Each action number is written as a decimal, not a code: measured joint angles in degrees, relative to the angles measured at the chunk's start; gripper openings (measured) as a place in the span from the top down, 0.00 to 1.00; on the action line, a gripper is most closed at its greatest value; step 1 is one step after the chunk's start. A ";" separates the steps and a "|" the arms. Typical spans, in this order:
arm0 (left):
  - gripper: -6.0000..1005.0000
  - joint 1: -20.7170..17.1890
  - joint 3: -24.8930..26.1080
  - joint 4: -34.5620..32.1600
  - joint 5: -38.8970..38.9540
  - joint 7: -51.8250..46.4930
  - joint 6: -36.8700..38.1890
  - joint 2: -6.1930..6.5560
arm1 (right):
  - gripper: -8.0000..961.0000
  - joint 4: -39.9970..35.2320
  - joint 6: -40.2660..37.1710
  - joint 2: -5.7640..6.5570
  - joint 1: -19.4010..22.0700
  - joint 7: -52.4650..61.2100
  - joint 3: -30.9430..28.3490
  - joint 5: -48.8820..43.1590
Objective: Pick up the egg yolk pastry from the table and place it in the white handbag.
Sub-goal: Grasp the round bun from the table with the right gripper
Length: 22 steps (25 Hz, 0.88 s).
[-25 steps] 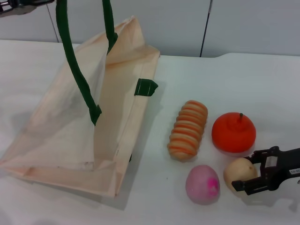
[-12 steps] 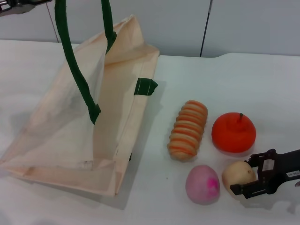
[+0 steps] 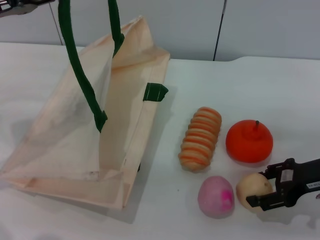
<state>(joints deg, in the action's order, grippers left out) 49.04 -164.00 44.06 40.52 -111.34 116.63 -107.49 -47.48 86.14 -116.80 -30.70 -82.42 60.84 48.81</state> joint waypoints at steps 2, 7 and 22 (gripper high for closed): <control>0.86 0.00 0.00 0.01 0.00 -0.04 0.00 0.00 | 0.21 -0.03 -0.01 0.02 0.01 0.22 0.46 0.02; 0.86 0.00 0.00 0.13 0.00 -0.19 0.00 0.00 | 0.26 -0.13 -0.01 0.11 -0.10 0.85 1.34 -0.04; 0.86 0.00 0.00 -0.02 0.02 -0.35 0.00 0.21 | 0.27 -0.25 1.33 0.21 -0.35 0.95 1.92 -0.33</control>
<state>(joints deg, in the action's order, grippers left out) 49.04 -164.00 44.04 40.54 -111.69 116.63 -107.28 -47.73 87.47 -116.59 -31.05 -81.47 62.76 48.47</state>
